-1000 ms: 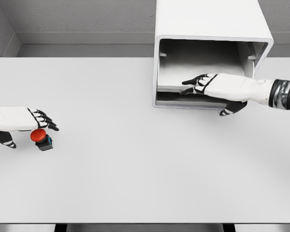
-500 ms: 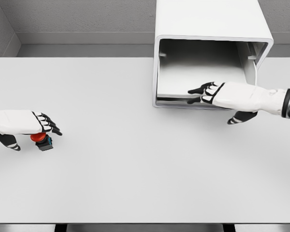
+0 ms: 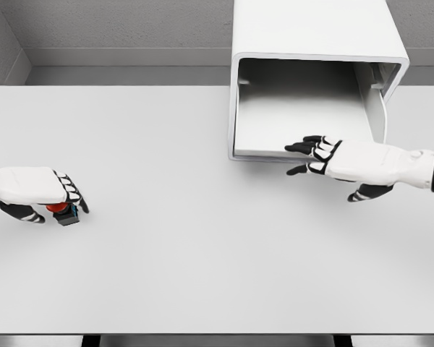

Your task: Slide open multi-storey tabletop storage cabinets and put open load switch and slide close multi-storey tabletop storage cabinets

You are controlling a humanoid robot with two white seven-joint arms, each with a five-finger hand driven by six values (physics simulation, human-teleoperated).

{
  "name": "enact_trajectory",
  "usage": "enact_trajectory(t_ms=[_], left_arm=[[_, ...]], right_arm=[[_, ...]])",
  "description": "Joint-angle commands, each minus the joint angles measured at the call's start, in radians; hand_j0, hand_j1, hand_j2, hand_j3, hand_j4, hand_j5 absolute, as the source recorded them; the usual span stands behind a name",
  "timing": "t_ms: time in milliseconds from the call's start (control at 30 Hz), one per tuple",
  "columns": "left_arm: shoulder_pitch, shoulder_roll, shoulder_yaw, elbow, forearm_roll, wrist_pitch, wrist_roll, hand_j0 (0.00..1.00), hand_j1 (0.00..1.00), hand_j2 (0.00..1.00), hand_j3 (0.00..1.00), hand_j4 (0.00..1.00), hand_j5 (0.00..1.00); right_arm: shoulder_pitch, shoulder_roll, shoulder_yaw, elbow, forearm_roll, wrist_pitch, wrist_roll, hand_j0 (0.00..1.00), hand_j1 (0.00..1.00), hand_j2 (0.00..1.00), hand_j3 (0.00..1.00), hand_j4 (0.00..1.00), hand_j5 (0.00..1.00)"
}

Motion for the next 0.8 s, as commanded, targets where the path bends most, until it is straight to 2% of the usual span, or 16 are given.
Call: enact_trajectory(t_ms=[0,67,133,333,467,633,767], left_arm=[[0.0,0.001,0.0,-0.001,0.004,0.002,0.0,0.66,0.66,0.66,0.66,0.66,0.66],[0.0,0.002,0.0,-0.001,0.004,0.002,0.0,0.59,0.59,0.59,0.59,0.59,0.59],[0.0,0.002,0.002,-0.001,0.004,0.002,0.0,0.54,0.54,0.54,0.54,0.54,0.54],[0.0,-0.001,0.002,-0.016,0.004,0.002,0.0,0.39,0.39,0.39,0.39,0.39,0.39],[-0.002,0.002,0.01,-0.018,0.006,0.002,0.0,0.39,0.39,0.39,0.39,0.39,0.39],[-0.018,0.01,0.029,-0.056,0.015,0.002,0.0,0.39,0.39,0.39,0.39,0.39,0.39],[-0.046,0.012,0.052,-0.061,0.066,0.002,0.0,0.39,0.39,0.39,0.39,0.39,0.39]], right_arm=[[0.002,-0.014,-0.009,-0.002,-0.007,-0.027,0.002,1.0,1.0,1.0,1.0,1.0,1.0],[0.04,-0.02,-0.055,-0.002,-0.016,-0.064,0.002,1.0,1.0,1.0,1.0,1.0,1.0],[0.074,-0.026,-0.096,-0.002,-0.029,-0.064,0.002,1.0,1.0,1.0,1.0,1.0,1.0],[0.074,-0.026,-0.102,-0.002,-0.038,-0.064,0.002,1.0,1.0,1.0,1.0,1.0,1.0],[0.074,-0.026,-0.102,-0.002,-0.039,-0.064,0.002,1.0,1.0,1.0,1.0,1.0,1.0],[0.074,-0.031,-0.105,-0.003,-0.065,-0.064,0.002,1.0,1.0,1.0,1.0,1.0,1.0],[0.074,-0.033,-0.133,-0.003,-0.067,-0.064,0.002,1.0,1.0,1.0,1.0,1.0,1.0]])
